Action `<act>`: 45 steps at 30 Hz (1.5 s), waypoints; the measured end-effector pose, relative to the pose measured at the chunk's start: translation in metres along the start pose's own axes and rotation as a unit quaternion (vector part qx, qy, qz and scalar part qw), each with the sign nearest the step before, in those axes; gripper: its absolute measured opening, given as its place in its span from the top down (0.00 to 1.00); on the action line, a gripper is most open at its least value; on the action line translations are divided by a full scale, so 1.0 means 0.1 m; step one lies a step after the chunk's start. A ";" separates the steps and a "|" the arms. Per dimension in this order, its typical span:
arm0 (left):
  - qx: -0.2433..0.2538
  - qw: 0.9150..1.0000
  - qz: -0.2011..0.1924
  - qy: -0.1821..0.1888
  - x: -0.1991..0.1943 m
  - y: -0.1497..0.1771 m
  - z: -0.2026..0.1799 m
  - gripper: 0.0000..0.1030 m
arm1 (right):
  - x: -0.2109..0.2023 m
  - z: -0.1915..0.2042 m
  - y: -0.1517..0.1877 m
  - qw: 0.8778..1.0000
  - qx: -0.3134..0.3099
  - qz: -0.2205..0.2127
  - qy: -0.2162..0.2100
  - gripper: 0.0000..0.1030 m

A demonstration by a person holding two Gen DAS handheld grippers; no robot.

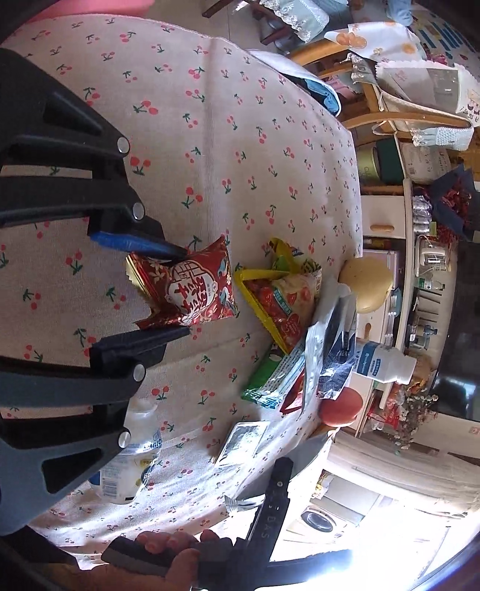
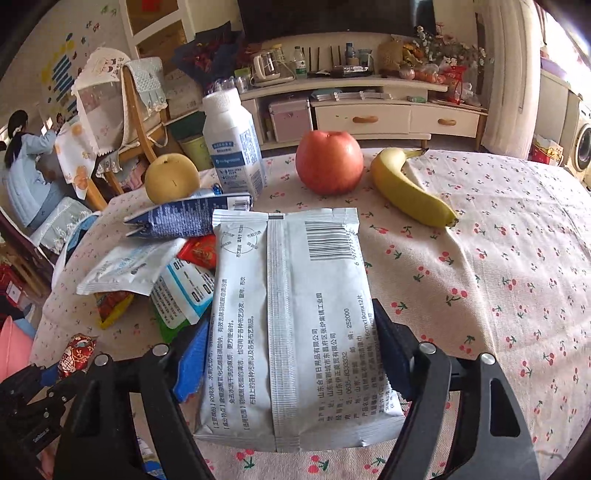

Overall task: Collect trash
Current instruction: 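Lift the red snack packet with the left tool while the right tool lifts the white packet, then carry both packets over the pink bucket and open both tools to drop them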

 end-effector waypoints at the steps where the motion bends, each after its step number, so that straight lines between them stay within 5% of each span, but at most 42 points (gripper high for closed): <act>1: -0.004 1.000 -0.004 -0.001 -0.04 0.02 0.03 0.63 | -0.06 0.00 0.01 1.000 0.007 -0.006 -0.005 0.25; 13: -0.101 0.992 -0.068 -0.040 -0.65 0.19 0.65 0.63 | -0.49 0.71 0.18 0.997 -0.017 -0.021 -0.072 0.25; 24: -0.232 0.957 -0.122 -0.121 -1.35 0.46 1.61 0.63 | -0.60 2.24 0.45 0.981 -0.128 0.000 -0.145 0.25; 29: -0.295 0.930 -0.144 -0.167 -1.66 0.66 2.08 0.63 | -0.63 3.06 0.62 0.966 -0.179 0.012 -0.188 0.25; 33: -0.365 0.898 -0.148 -0.197 -1.84 0.87 2.52 0.63 | -0.67 3.75 0.73 0.950 -0.223 0.020 -0.217 0.25; 37: -0.437 0.862 -0.146 -0.210 -1.95 1.10 2.96 0.63 | -0.67 4.38 0.85 0.934 -0.266 0.027 -0.235 0.25; 45: -0.521 0.816 -0.127 -0.218 -1.99 1.47 3.40 0.63 | -0.44 5.15 1.12 0.915 -0.304 0.063 -0.259 0.23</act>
Point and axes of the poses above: each gripper's, at about its wrist camera, not at the fingertips, and x roughly the way its jaws point, z to its left, y to its underside, the point moved 2 cm from there along x, roughly the way its jaws point, and after that the axes turned 11 degrees about z, right-handed, at the moved point
